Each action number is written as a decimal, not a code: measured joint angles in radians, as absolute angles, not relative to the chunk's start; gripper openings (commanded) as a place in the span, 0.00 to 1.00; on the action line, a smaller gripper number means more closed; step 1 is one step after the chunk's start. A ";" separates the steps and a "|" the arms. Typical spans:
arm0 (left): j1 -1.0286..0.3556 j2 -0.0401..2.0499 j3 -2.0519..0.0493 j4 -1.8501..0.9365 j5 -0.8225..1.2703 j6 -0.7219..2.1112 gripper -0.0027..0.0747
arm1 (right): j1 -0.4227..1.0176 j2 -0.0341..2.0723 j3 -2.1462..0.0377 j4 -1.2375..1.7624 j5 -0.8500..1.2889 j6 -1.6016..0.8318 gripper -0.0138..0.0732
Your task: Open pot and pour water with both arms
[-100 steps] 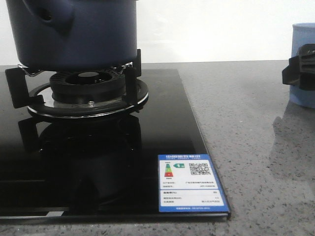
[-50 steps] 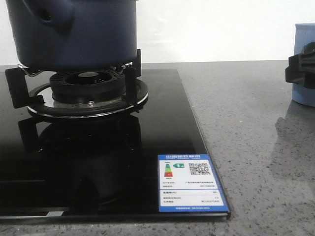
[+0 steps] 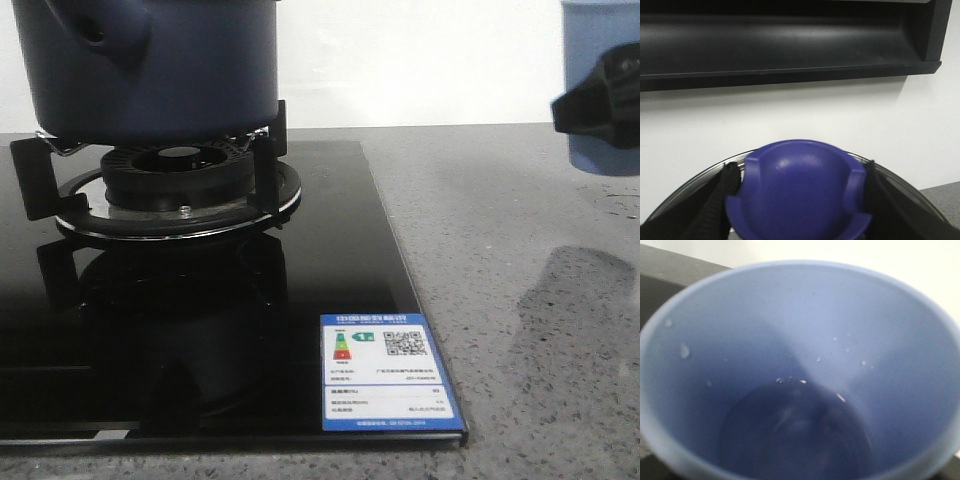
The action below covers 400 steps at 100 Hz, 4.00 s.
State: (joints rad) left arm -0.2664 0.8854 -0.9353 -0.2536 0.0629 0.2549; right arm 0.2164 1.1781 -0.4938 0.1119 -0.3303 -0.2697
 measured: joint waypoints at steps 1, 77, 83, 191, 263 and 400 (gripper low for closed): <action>-0.266 0.885 -0.935 -0.254 0.063 0.255 0.56 | 0.221 1.175 -0.499 0.110 -0.314 -0.270 0.58; -0.266 0.891 -0.935 -0.250 0.063 0.255 0.56 | 0.526 1.427 -1.354 -0.184 0.519 -0.270 0.58; -0.266 0.891 -0.935 -0.250 0.063 0.255 0.56 | 0.551 1.463 -1.404 -0.223 0.562 -0.270 0.58; -0.266 0.891 -0.935 -0.250 0.063 0.255 0.55 | 0.794 1.706 -1.647 -1.049 0.707 -0.272 0.58; -0.266 0.891 -0.935 -0.250 0.063 0.255 0.55 | 0.794 1.706 -1.650 -1.335 0.673 -0.274 0.58; -0.266 0.891 -0.935 -0.250 0.063 0.255 0.55 | 0.794 1.706 -1.652 -1.493 0.540 -0.277 0.58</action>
State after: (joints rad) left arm -0.2658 0.8912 -0.9353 -0.2495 0.0633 0.2549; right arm 0.7943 1.7059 -1.6523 -1.4927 0.5399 -0.2771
